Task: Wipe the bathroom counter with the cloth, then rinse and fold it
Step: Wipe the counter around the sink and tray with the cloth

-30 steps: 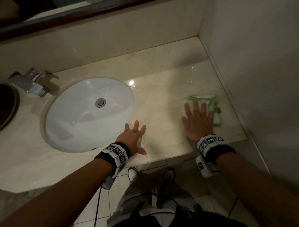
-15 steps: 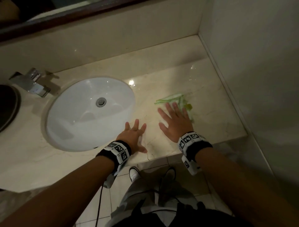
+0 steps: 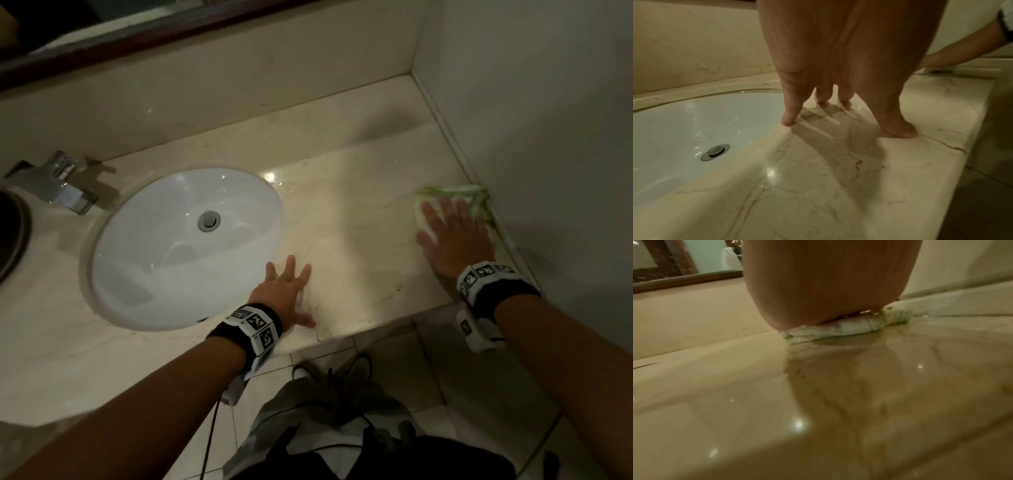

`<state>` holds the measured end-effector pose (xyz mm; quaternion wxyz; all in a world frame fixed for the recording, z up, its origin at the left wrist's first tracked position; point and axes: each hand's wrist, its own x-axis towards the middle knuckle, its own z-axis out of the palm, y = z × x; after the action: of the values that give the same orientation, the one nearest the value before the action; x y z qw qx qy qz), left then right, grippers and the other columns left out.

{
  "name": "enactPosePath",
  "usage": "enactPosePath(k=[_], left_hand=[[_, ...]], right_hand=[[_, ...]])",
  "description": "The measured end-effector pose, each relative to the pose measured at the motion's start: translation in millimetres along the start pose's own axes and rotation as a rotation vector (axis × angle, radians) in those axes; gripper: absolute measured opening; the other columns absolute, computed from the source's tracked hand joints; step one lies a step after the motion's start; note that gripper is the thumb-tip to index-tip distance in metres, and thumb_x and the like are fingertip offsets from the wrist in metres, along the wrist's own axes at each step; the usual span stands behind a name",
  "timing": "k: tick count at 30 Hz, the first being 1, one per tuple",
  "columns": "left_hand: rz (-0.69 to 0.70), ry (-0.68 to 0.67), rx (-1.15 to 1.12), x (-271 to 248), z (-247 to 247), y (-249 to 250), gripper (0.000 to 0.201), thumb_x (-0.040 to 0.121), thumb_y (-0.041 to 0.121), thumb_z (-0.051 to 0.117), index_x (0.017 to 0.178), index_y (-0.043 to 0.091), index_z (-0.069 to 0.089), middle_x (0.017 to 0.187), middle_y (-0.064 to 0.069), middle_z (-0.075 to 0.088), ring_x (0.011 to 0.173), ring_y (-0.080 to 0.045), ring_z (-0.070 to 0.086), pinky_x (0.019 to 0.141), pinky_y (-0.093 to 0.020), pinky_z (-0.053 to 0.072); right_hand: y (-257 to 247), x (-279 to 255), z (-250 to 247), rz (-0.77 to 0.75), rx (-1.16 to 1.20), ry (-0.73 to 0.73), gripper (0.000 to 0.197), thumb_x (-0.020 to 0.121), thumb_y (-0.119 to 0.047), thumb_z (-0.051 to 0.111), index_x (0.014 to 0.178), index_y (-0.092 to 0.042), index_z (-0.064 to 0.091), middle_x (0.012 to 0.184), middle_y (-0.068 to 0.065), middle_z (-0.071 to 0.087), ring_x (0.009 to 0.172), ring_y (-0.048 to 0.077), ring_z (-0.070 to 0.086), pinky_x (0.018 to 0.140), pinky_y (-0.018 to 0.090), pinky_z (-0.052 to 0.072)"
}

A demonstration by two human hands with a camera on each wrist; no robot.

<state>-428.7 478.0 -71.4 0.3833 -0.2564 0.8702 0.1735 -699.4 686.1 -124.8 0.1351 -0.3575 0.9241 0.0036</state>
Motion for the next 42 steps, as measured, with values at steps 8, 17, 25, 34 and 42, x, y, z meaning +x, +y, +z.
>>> enactPosePath(k=[8,17,25,34,42], left_hand=[[0.021,0.017,0.065,2.5,2.9,-0.8,0.111,0.078,0.060,0.066,0.153,0.029,-0.010,0.160,-0.004,-0.019,0.144,-0.046,-0.010,0.110,-0.054,0.033],[0.029,0.038,0.070,2.0,1.9,-0.9,0.111,0.078,0.060,0.066,0.153,0.029,-0.010,0.160,-0.006,-0.019,0.144,-0.047,-0.009,0.108,-0.056,0.035],[0.055,0.032,0.025,3.1,2.6,-4.0,0.113,0.076,0.060,0.068,0.152,0.032,-0.010,0.160,-0.003,-0.020,0.144,-0.046,-0.011,0.111,-0.057,0.031],[0.062,0.028,0.055,6.0,4.3,-4.7,0.114,0.077,0.059,0.067,0.152,0.028,-0.014,0.159,-0.006,-0.022,0.142,-0.049,-0.010,0.111,-0.057,0.031],[0.095,0.079,0.037,8.1,7.3,-6.8,0.116,0.074,0.061,0.068,0.153,0.028,-0.010,0.160,-0.007,-0.017,0.142,-0.051,-0.006,0.106,-0.058,0.037]], right_hand=[[-32.2,28.0,-4.4,0.160,0.078,-0.027,0.058,0.099,-0.051,0.019,0.152,-0.040,-0.004,0.163,-0.002,-0.011,0.148,0.029,-0.011,0.118,0.056,-0.004],[-150.4,10.1,14.3,-0.099,-0.008,0.002,0.061,0.098,-0.048,0.022,0.154,-0.034,0.002,0.163,0.006,-0.004,0.148,0.036,-0.005,0.115,0.060,-0.001],[-161.3,-4.5,22.1,-0.200,0.028,-0.004,0.059,0.095,-0.053,0.017,0.152,-0.040,0.010,0.163,-0.002,0.002,0.150,0.028,-0.001,0.117,0.053,0.001],[-76.6,1.1,8.5,0.068,0.049,-0.007,0.057,0.099,-0.053,0.019,0.150,-0.046,-0.003,0.163,-0.007,-0.007,0.149,0.021,-0.008,0.118,0.049,-0.001],[-142.7,5.0,12.8,0.124,0.030,-0.009,0.058,0.100,-0.046,0.019,0.153,-0.036,-0.002,0.163,0.003,-0.009,0.148,0.034,-0.009,0.116,0.060,0.000]])
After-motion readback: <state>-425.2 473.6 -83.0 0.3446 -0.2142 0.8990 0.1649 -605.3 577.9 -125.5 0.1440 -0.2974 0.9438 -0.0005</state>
